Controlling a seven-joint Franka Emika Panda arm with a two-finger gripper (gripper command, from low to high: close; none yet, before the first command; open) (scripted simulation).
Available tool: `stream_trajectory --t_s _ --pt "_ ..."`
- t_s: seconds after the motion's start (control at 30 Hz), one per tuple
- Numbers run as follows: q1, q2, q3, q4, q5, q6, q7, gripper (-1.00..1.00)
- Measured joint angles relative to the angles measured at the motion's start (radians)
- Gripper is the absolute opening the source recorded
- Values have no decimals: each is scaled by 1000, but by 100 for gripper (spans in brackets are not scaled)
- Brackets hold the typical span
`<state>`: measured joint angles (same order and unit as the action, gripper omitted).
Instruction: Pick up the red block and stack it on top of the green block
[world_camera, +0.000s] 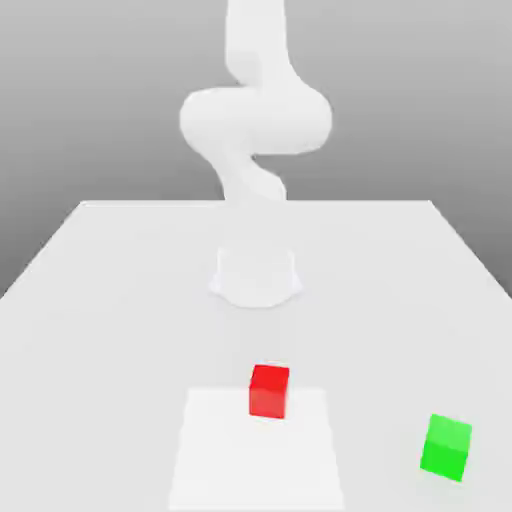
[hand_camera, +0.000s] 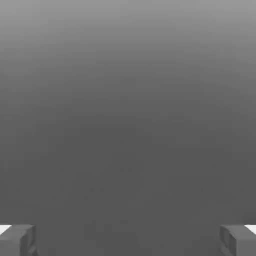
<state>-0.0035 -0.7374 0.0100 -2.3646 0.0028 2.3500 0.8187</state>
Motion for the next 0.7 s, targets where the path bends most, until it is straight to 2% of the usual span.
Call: stream_trajectory --t_s 0.53,0.7 --pt "-16 529 67 -503 22 406 154 0" --pt "-12 793 54 -539 -26 613 212 0"
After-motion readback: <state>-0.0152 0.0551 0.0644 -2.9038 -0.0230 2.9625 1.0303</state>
